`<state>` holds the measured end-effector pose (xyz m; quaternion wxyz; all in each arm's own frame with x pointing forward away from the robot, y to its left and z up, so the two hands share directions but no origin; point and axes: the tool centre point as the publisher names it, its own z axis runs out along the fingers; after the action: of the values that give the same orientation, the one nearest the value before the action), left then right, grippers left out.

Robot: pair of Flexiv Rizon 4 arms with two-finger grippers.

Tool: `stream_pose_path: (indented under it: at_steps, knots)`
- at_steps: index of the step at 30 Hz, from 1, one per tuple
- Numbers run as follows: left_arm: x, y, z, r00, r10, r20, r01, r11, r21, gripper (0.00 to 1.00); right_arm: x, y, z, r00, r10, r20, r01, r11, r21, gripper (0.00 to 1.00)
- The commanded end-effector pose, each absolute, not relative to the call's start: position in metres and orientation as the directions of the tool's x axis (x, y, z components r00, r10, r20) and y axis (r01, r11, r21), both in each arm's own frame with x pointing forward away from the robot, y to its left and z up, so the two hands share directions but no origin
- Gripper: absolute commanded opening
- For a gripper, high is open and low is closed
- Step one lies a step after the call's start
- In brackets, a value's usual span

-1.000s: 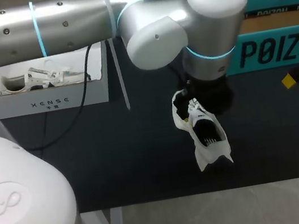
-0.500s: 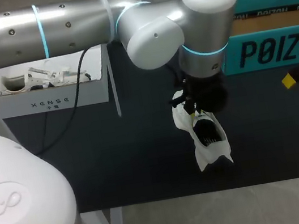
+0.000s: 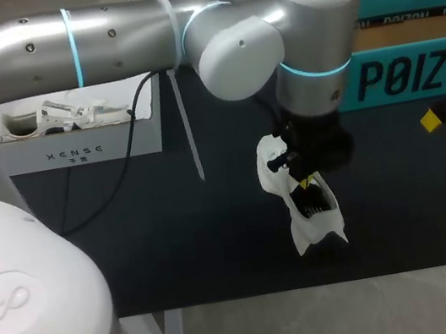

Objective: Take the shoe out of the shoebox, open the shoe tongue, remove and reinsert the insole, then place the shoe into the shoebox

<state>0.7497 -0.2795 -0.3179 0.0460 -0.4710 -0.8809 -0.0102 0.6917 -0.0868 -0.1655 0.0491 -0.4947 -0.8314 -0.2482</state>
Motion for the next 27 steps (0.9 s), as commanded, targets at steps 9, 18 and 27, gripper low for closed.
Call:
stream_pose_path:
  at_steps: [9, 18, 27]
  knots:
    - [0.716, -0.246, -0.3, -0.68, 0.713, 0.169, 0.708, 0.699, -0.098, 1.0, 0.693, -0.086, -0.166, -0.505, 0.799, 0.327, 0.848, 0.387, 0.362, 1.0]
    - [0.716, -0.246, -0.3, -0.68, 0.713, 0.169, 0.708, 0.699, -0.098, 1.0, 0.693, -0.086, -0.166, -0.505, 0.799, 0.327, 0.848, 0.387, 0.362, 1.0]
    - [0.689, -0.239, -0.28, -0.923, 0.375, 0.088, 0.363, 0.923, -0.126, 1.0, 0.693, -0.086, -0.166, -0.505, 0.799, 0.327, 0.848, 0.387, 0.362, 1.0]
